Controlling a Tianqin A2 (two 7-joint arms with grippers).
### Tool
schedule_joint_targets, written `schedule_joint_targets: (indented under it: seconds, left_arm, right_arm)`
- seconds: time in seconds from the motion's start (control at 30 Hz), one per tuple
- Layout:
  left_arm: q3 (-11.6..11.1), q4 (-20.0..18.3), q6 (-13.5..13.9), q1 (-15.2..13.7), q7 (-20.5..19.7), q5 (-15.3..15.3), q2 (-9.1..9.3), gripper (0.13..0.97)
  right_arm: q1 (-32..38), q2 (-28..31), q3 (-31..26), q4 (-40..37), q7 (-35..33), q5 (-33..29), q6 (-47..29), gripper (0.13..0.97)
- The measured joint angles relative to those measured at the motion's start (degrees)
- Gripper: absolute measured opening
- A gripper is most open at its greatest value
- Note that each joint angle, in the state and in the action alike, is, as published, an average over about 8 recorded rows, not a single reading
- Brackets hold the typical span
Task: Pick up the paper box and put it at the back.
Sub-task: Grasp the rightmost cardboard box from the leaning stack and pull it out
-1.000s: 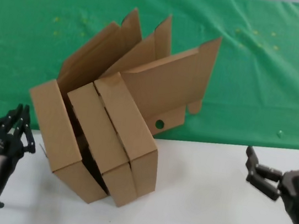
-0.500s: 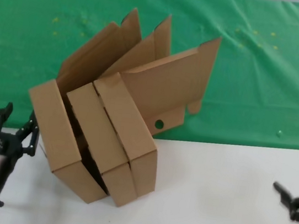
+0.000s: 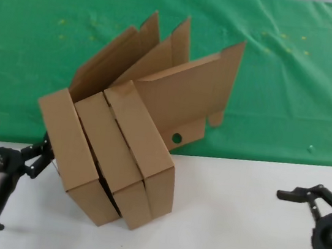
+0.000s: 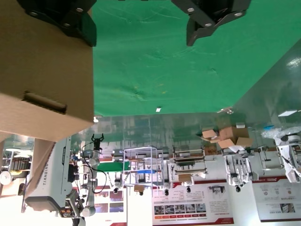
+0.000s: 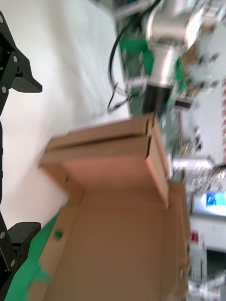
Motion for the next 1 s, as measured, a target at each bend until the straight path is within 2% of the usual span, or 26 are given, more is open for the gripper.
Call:
schedule_joint_targets:
  seconds: [0.23,0.57,0.8,1.0]
  left_arm:
    - [0.0,0.0,0.0,0.0,0.0,0.0,0.0,0.732]
    - [0.0,0.0,0.0,0.0,0.0,0.0,0.0,0.889]
    - [0.0,0.0,0.0,0.0,0.0,0.0,0.0,0.914]
    - [0.0,0.0,0.0,0.0,0.0,0.0,0.0,0.957]
  right_arm:
    - [15.56,-4.04,-13.33,-17.33,-5.51,2.67,-11.19,0.966]
    - [33.2,-11.28,-37.6,-41.58,-17.99,14.01,-14.11,0.966]
    - [38.42,-16.16,-51.65,-51.5,-24.02,23.39,-14.34,0.966]
    - [39.42,-18.99,-56.55,-54.52,-26.61,27.87,-14.38,0.966]
